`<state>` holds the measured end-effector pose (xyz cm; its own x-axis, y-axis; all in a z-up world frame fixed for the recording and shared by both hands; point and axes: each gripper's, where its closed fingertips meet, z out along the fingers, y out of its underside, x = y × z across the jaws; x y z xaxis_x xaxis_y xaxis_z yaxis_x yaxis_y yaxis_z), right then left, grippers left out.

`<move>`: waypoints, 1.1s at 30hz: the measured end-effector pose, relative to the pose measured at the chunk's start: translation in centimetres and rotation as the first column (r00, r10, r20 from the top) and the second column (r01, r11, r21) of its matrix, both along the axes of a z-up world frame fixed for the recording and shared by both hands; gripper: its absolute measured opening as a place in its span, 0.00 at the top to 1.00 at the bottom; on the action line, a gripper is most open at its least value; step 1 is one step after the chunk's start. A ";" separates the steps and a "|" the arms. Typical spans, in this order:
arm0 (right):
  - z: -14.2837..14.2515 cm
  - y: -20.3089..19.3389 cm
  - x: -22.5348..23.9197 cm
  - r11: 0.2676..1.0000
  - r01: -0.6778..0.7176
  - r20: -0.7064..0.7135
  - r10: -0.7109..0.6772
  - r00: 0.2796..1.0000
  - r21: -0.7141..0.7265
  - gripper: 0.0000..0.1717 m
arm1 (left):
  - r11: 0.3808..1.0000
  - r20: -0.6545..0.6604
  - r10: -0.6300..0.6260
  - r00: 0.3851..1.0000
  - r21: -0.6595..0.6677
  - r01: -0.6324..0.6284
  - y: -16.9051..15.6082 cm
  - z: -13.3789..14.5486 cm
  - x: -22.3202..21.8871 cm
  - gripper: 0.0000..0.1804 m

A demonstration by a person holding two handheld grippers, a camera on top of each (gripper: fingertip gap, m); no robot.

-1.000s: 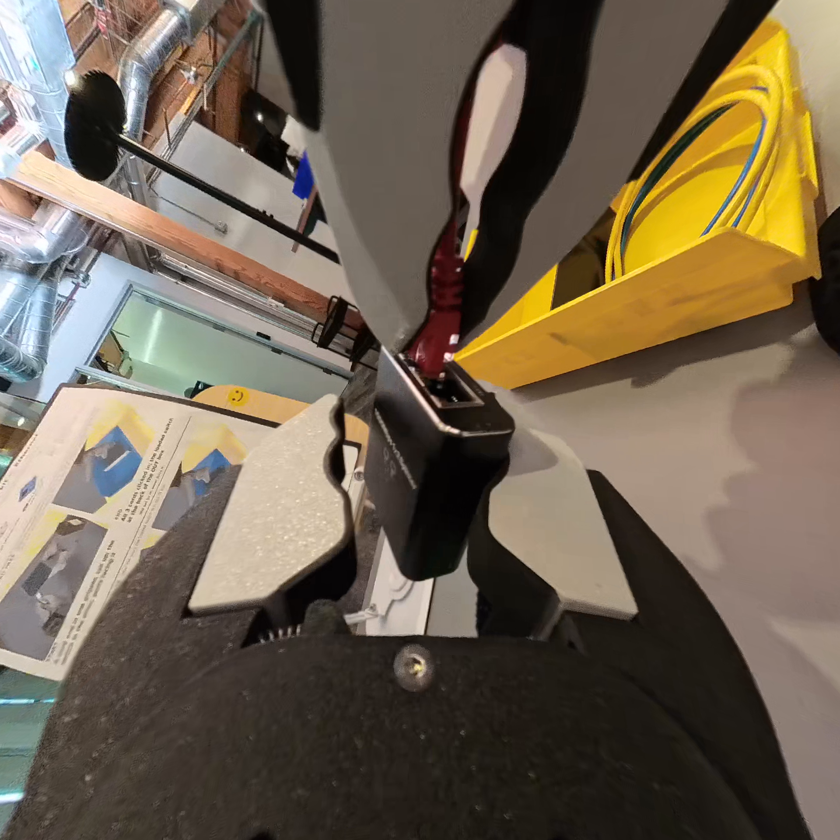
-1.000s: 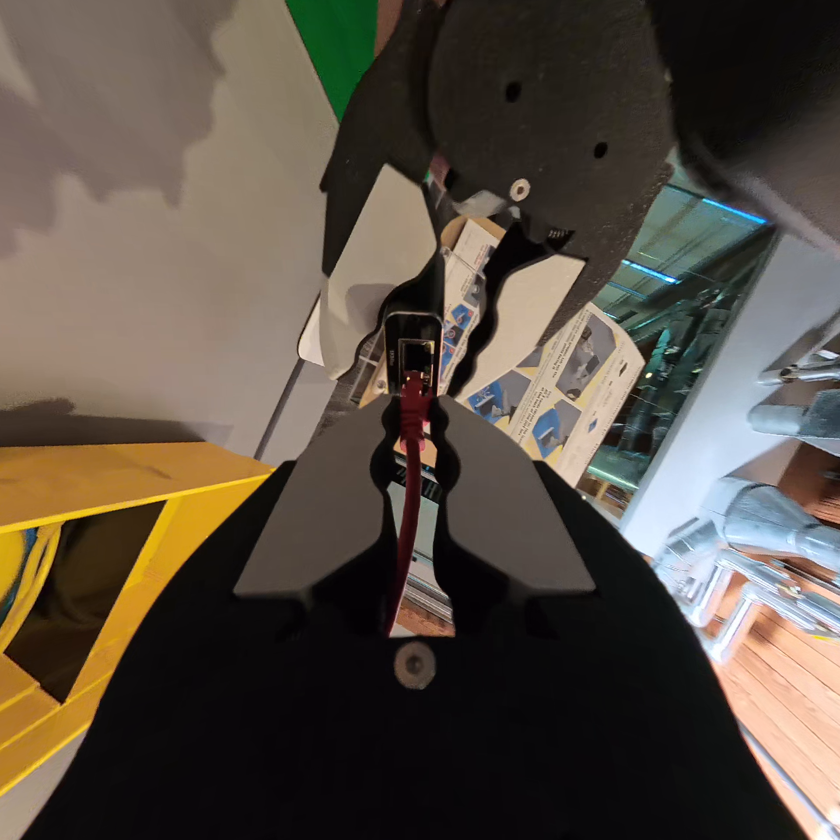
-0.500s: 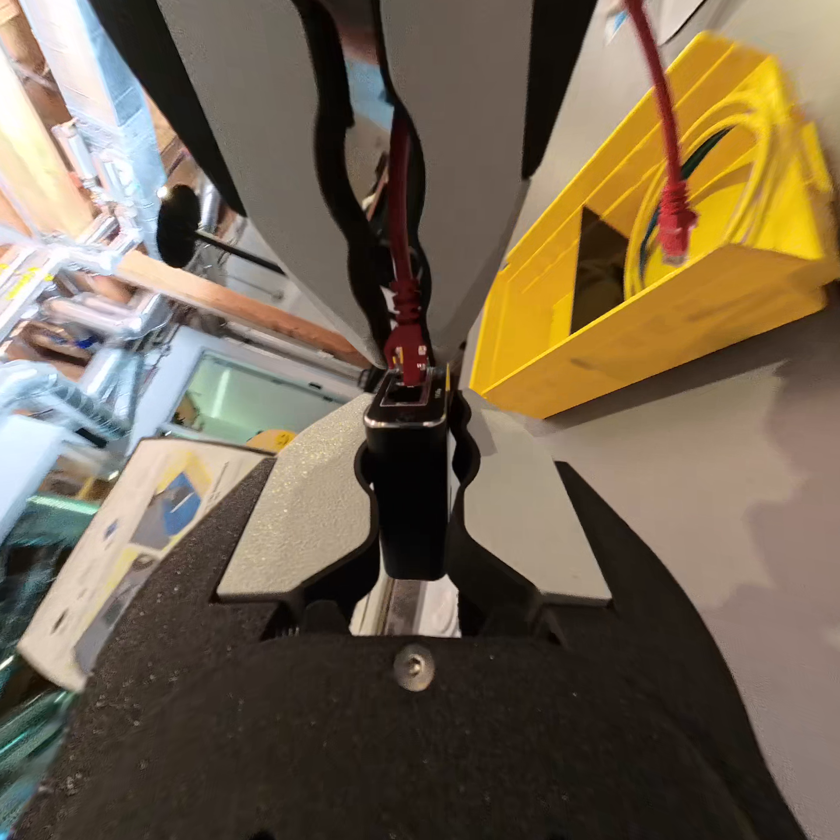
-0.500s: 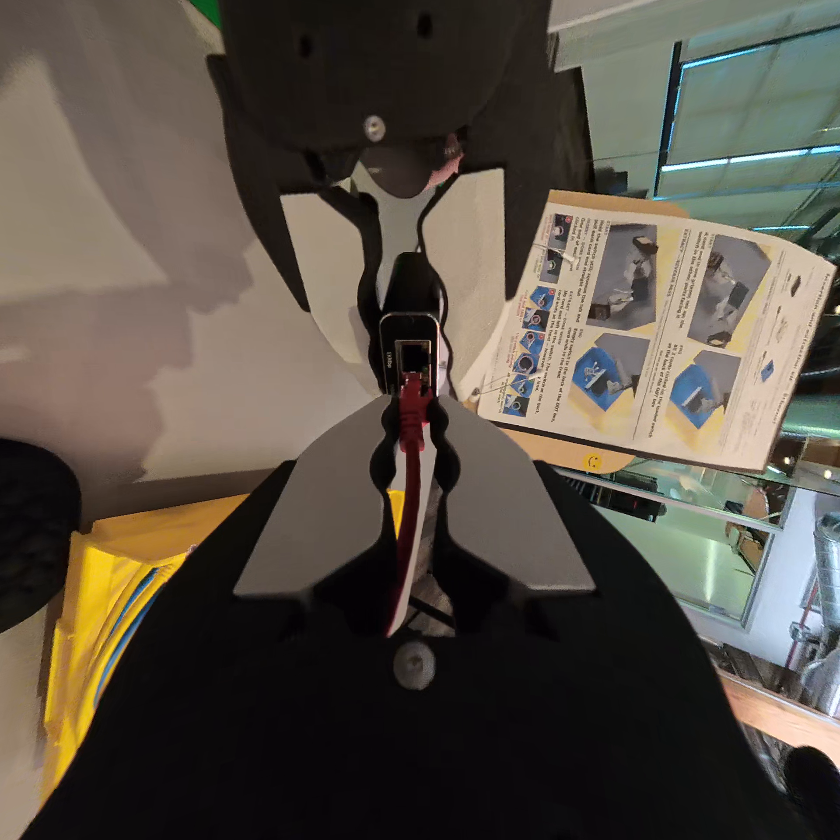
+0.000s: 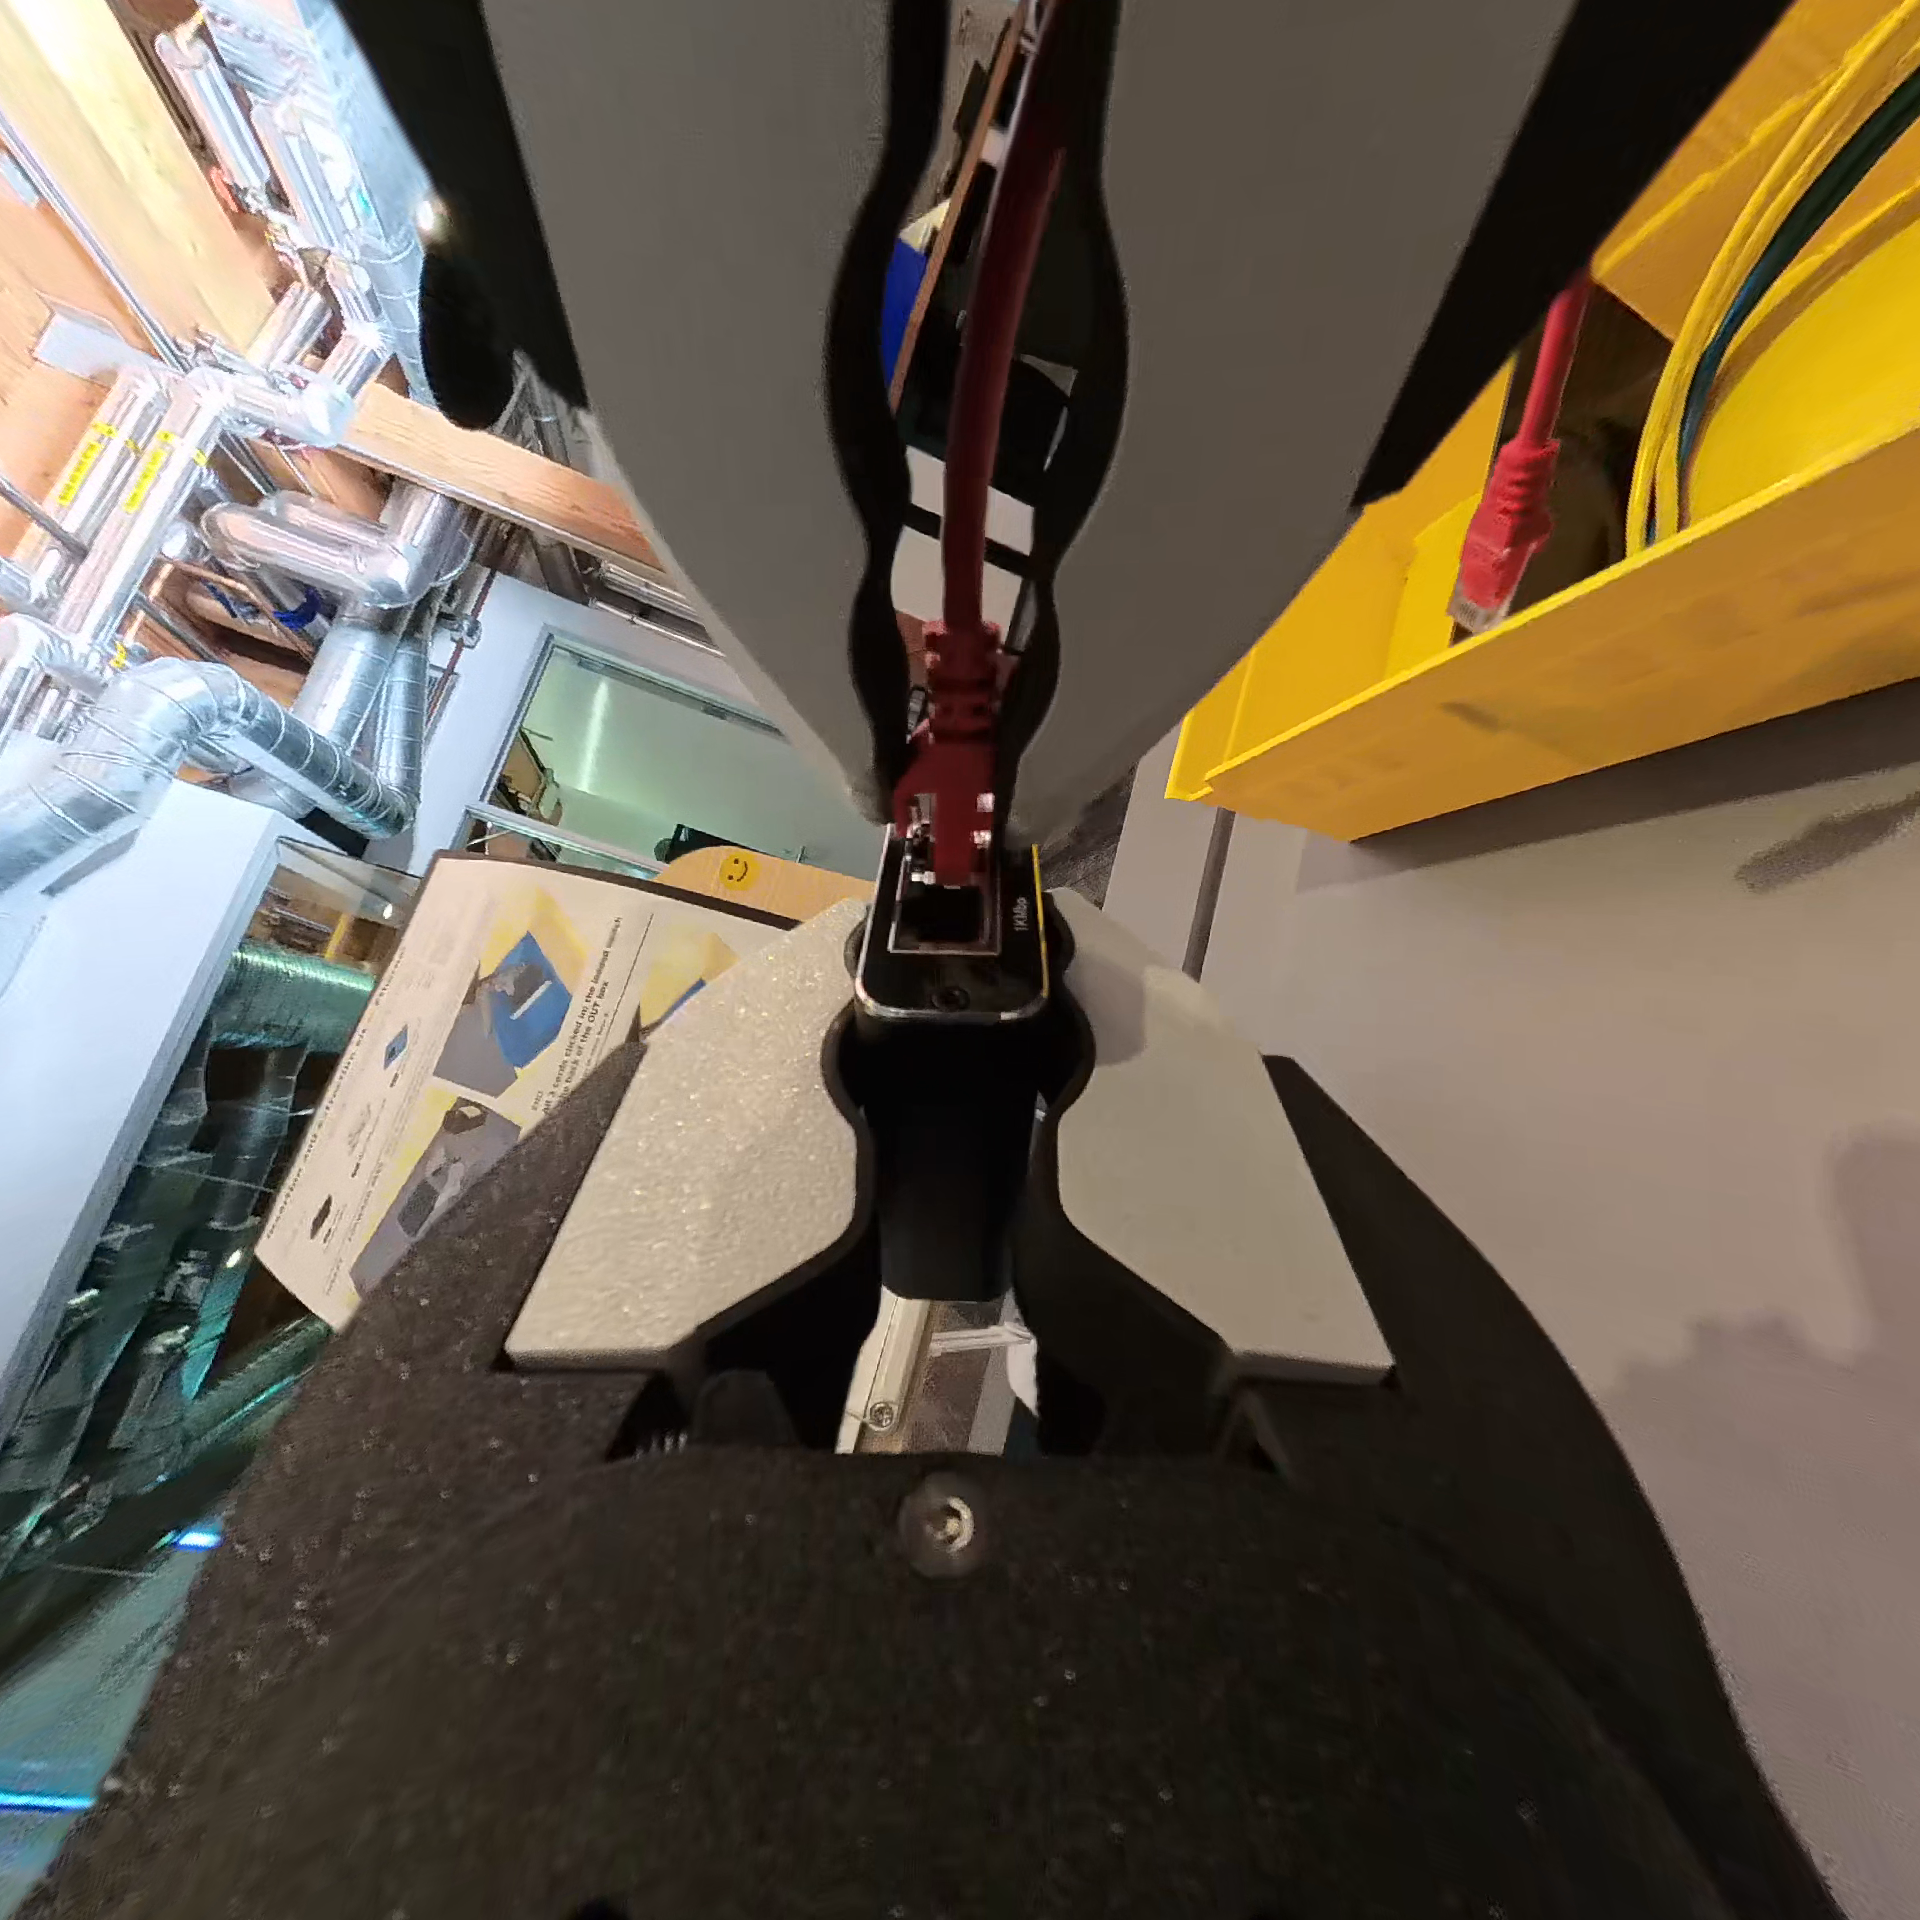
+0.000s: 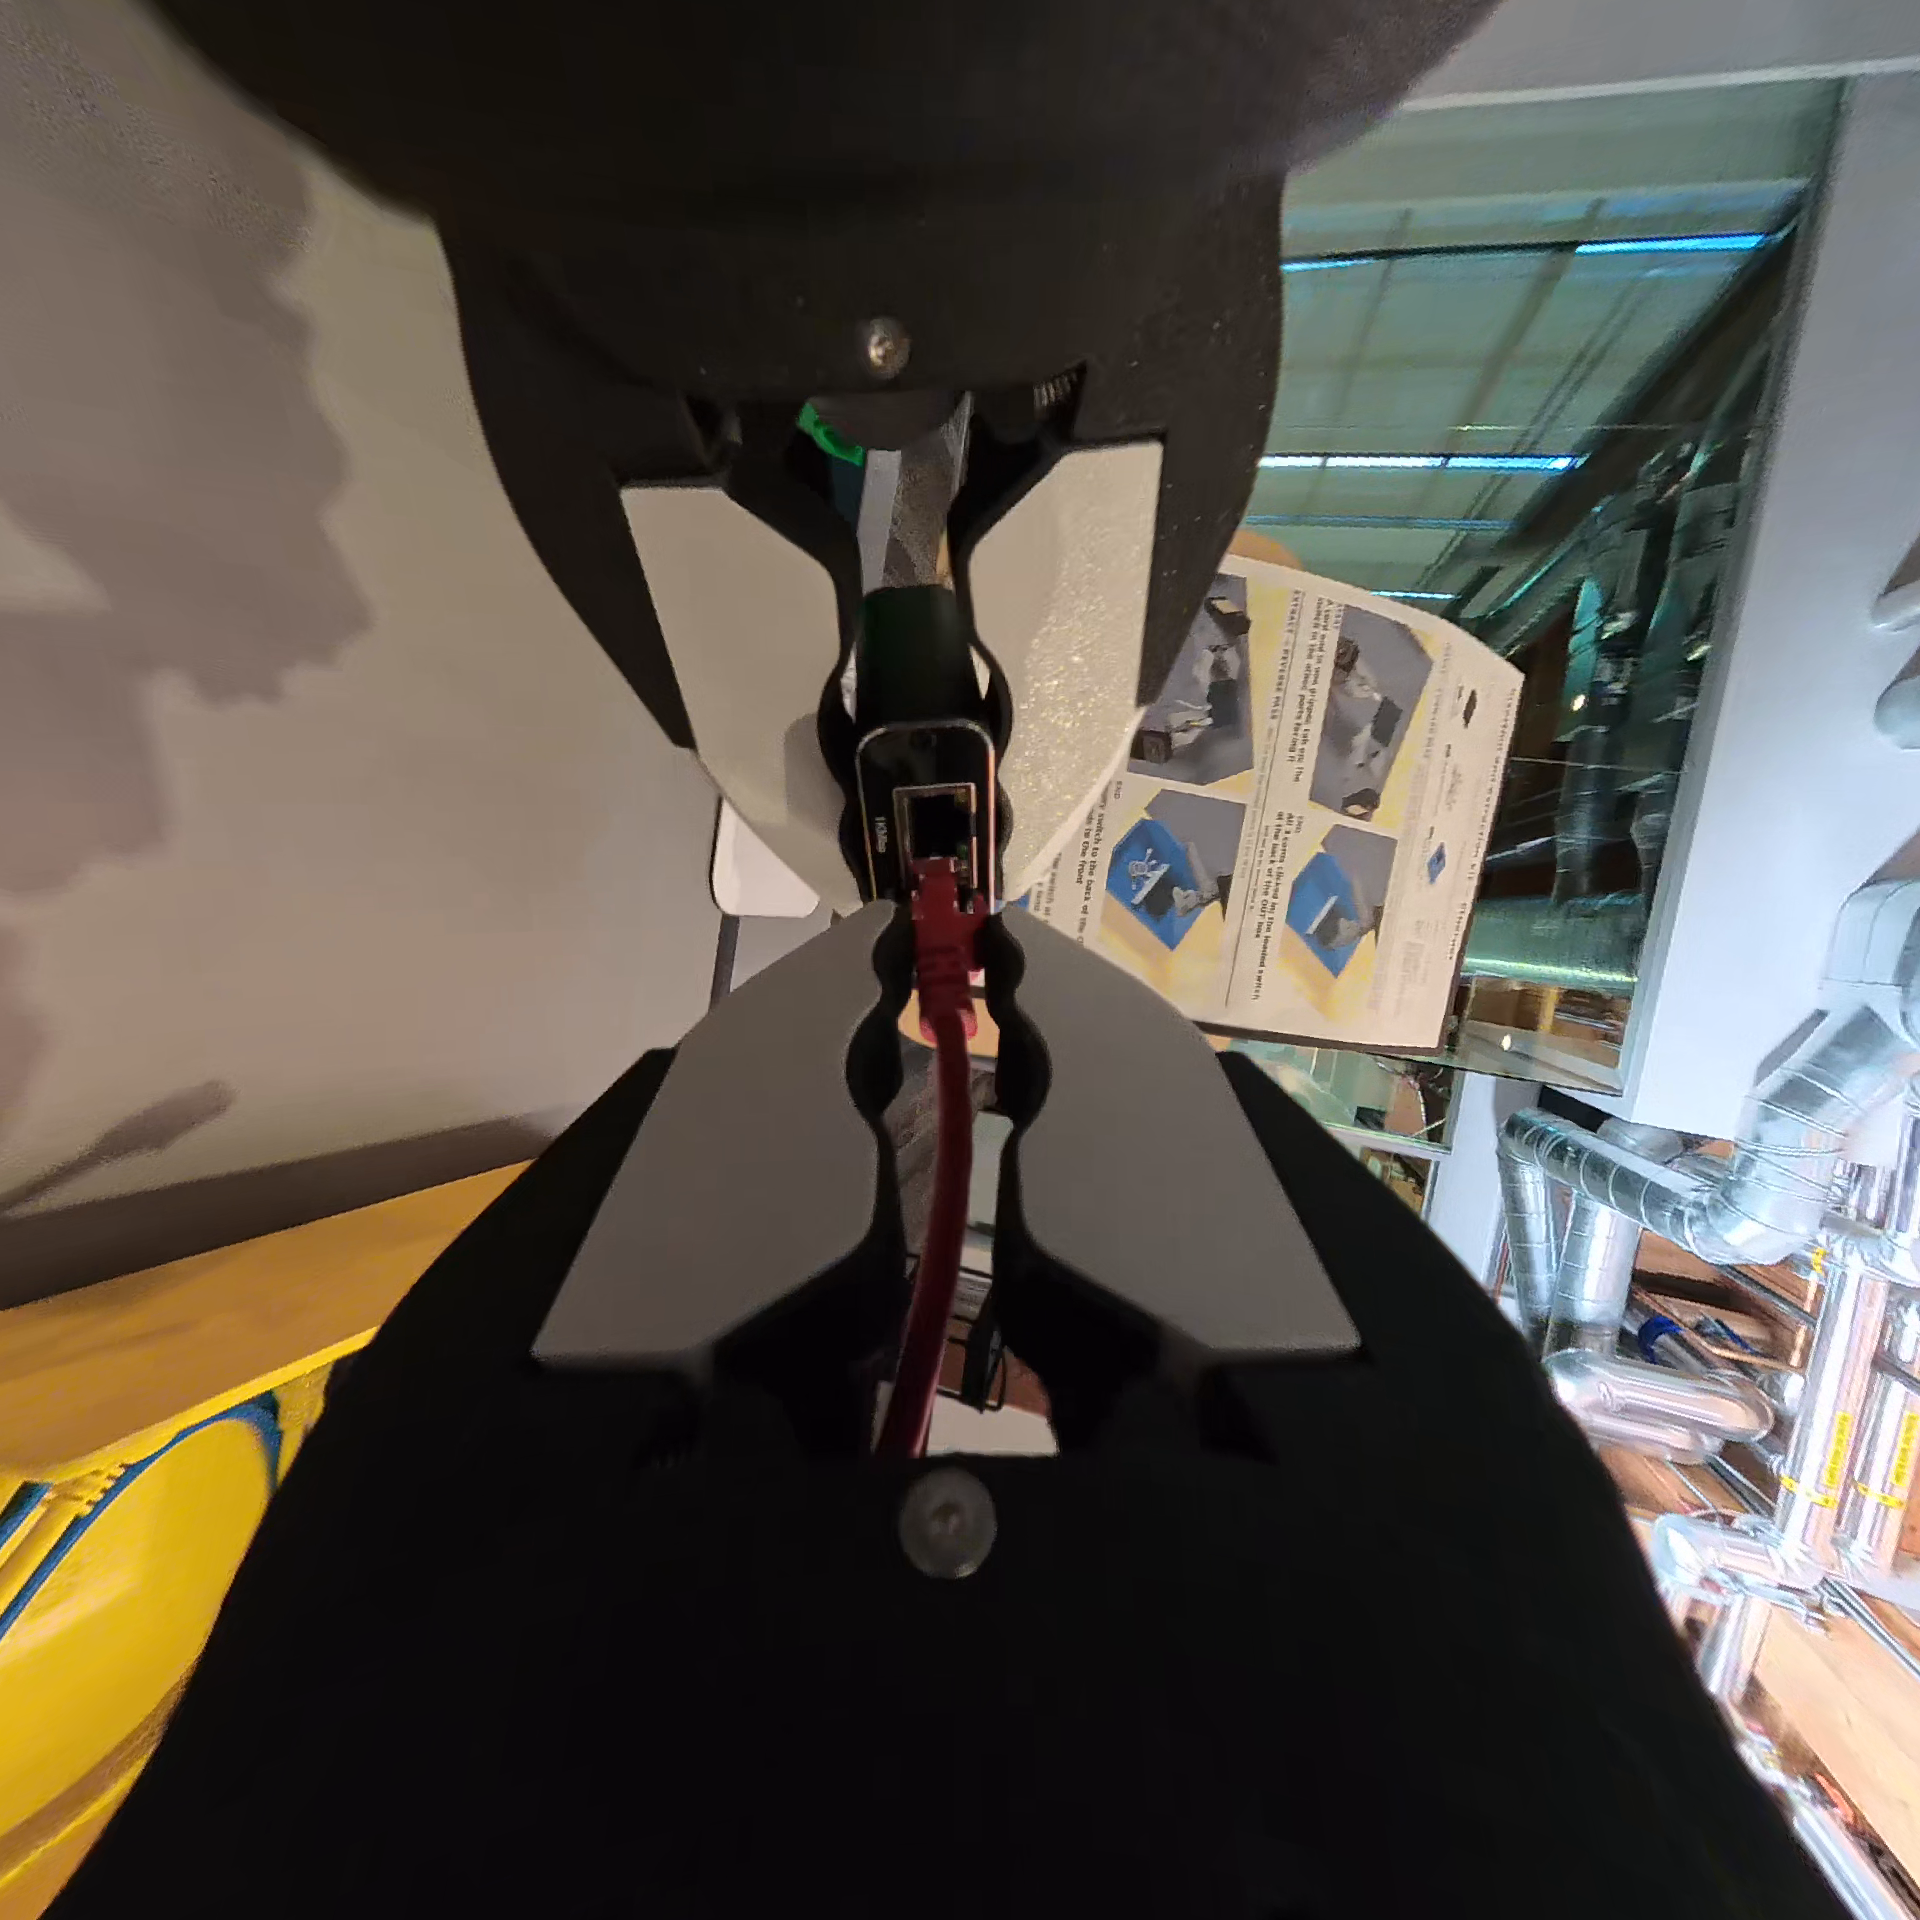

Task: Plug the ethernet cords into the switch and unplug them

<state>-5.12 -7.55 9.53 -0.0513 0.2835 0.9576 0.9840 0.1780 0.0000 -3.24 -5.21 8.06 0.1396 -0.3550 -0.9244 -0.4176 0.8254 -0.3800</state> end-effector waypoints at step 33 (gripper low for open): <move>0.9 0.7 -1.3 0.999 -0.033 0.024 0.034 0.999 -0.025 0.93 | 0.997 0.062 0.062 0.996 0.035 -0.065 1.1 1.7 -1.1 0.86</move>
